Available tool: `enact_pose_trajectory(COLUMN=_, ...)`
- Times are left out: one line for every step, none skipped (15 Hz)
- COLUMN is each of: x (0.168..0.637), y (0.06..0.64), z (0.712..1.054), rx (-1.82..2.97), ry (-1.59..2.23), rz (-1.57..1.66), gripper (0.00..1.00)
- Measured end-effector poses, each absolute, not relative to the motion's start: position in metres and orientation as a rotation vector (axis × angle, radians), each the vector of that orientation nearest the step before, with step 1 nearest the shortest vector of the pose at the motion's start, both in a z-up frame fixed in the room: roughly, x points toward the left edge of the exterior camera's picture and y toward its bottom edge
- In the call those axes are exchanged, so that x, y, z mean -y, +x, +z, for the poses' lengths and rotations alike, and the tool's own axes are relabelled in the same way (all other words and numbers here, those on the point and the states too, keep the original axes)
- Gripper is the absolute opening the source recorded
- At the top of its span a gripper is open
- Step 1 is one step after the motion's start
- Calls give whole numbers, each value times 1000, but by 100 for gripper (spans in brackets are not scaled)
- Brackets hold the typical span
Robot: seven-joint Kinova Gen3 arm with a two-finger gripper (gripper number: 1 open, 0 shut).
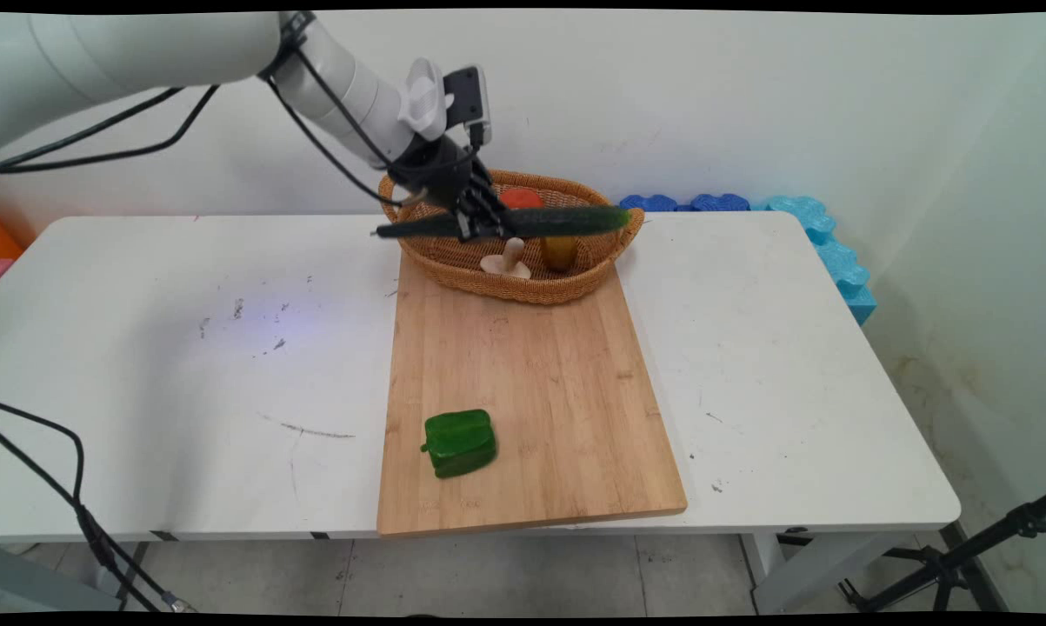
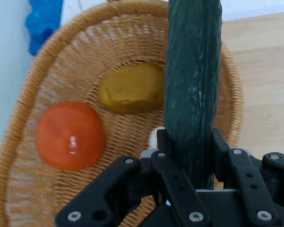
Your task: Place the picked object in the vegetable basket
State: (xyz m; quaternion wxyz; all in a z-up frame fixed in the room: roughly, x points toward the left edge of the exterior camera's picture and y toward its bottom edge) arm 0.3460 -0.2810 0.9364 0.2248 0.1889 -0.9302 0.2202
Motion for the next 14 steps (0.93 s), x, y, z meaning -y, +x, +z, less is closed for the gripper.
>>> enact_pose_trajectory(x=290, y=348, z=938, rx=2574, ry=495, rz=627, gripper=0)
enact_pose_trajectory(x=297, y=350, z=939, rx=2580, ry=470, rz=644, gripper=0)
enact_pose_trajectory(x=302, y=351, z=940, rx=2584, ry=454, rz=654, gripper=0)
enact_pose_trajectory(x=312, y=353, z=940, rx=2593, ry=423, rz=672, gripper=0)
enact_pose_trajectory(x=320, y=355, z=940, rx=2601, ry=396, rz=687, gripper=0)
enact_pose_trajectory(x=329, y=357, z=939, rx=2609, ry=365, rz=702, gripper=0)
enact_pose_trajectory(x=337, y=358, z=939, rx=2617, ry=338, rz=714, gripper=0)
enact_pose_trajectory(x=342, y=360, z=938, rx=2623, ry=320, rz=722, gripper=0)
enact_pose_trajectory(x=350, y=361, z=937, rx=2632, ry=292, rz=731, gripper=0)
enact_pose_trajectory(x=358, y=363, z=935, rx=2641, ry=258, rz=741, gripper=0)
enact_pose_trajectory(x=366, y=365, z=934, rx=2652, ry=224, rz=750, gripper=0)
enact_pose_trajectory(x=373, y=368, z=932, rx=2661, ry=193, rz=757, gripper=0)
enact_pose_trajectory(x=381, y=370, z=931, rx=2670, ry=161, rz=766, gripper=0)
enact_pose_trajectory(x=388, y=373, z=930, rx=2679, ry=129, rz=773, gripper=0)
